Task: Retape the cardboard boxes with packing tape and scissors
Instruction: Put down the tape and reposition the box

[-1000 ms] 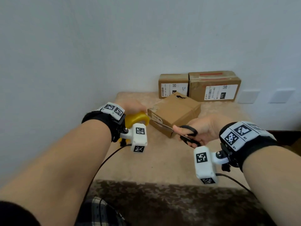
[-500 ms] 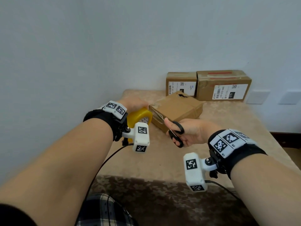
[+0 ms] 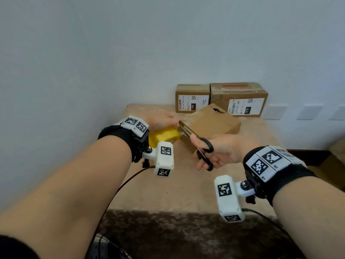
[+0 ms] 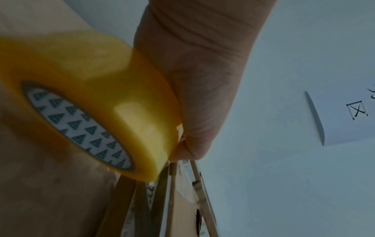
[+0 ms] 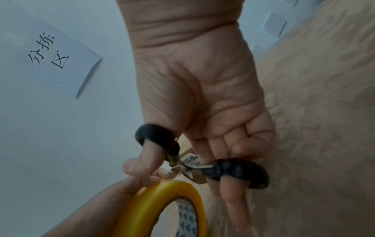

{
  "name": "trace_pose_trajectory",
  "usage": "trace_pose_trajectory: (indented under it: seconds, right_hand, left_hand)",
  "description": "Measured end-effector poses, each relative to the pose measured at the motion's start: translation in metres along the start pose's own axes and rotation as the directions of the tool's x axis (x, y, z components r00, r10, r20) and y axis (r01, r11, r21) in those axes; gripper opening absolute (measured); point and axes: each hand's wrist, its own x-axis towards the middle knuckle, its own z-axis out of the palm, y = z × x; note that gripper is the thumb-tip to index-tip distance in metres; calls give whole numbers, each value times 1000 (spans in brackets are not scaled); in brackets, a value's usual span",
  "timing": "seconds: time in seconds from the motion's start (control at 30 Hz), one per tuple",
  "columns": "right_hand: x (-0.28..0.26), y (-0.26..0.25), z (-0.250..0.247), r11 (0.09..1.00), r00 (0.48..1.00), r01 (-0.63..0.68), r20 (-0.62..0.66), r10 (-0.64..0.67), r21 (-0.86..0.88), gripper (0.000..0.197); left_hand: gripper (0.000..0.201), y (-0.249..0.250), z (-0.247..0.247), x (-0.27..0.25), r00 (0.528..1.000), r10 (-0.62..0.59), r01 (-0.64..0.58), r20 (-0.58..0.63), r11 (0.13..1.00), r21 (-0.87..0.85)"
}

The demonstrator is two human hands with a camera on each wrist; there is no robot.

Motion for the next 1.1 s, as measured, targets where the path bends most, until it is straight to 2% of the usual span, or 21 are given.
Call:
trace_pose_trajectory:
  seconds: [0.07,0.23,0.37,0.5,0.7,0.8,0.9,0.97,1.1]
  right_hand:
    - [0,3,-2,1000,1000,4,-12,-4,19,85]
    - [7,7,2,996,995,76,-71,-73,36,54]
    - [15,11,4,991,984,136,-115,-134,15,52]
    - [19,17,3,983,973,185,-142,-183,-2,44]
    - [20,30,-2,969,952,246,-178,-249,-38,38]
    - [21,36,-4,961,945,275,-177,-274,-21,33]
    - [22,40,-5,949,931,315,-191,-310,-4,23]
    - [24,42,-4,938,918,346,-207,-338,3,25]
    - [28,42,-4,927,905,374,-223,-363,9,31]
  left_hand:
    - [10,6,5,5,1000,29,-29,-7,1000,-2]
    - [20,7,10,9,1000,-16,13,-21,990,-141]
    - [17,1,15,10,993,-54,35,-108,985,-171]
    - [15,-1,27,13,985,-5,-29,-172,980,-196]
    - [31,-4,39,16,959,22,-87,-282,972,-220]
    - [25,-7,39,12,966,43,-115,-255,955,-273]
    - [28,-12,36,11,979,40,-105,-198,938,-330]
    - [30,-15,35,12,984,16,-80,-179,932,-354]
    - [17,-12,34,8,982,-33,-39,-188,929,-367]
